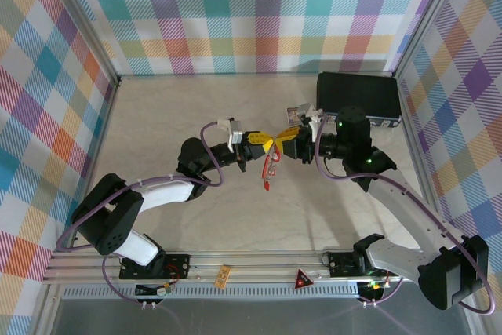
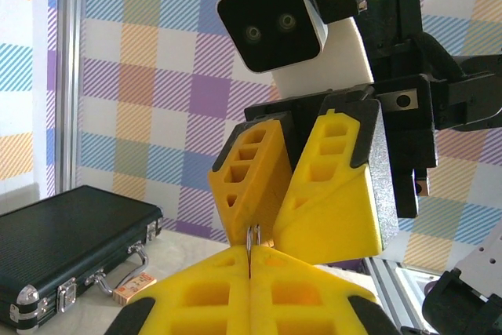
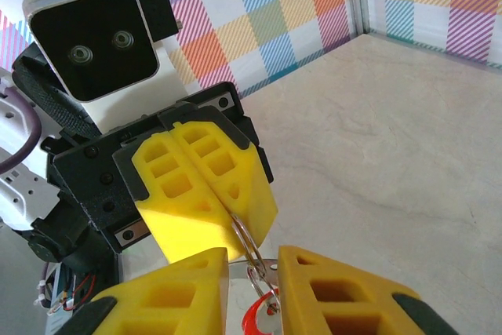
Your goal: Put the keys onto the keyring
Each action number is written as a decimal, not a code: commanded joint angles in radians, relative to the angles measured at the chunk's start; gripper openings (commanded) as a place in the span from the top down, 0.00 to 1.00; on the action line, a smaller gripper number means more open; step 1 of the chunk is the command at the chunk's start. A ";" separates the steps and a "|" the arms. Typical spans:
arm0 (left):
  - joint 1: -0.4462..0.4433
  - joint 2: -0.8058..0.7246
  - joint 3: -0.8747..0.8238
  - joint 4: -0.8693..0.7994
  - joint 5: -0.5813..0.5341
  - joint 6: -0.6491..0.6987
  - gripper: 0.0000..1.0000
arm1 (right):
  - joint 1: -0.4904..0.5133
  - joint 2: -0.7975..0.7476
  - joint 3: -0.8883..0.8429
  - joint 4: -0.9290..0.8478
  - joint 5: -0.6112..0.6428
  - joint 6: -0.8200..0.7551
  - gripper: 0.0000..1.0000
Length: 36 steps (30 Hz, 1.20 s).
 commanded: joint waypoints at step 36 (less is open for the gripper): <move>-0.012 -0.023 0.045 0.067 0.055 -0.048 1.00 | -0.032 0.035 -0.016 0.084 -0.141 0.019 0.97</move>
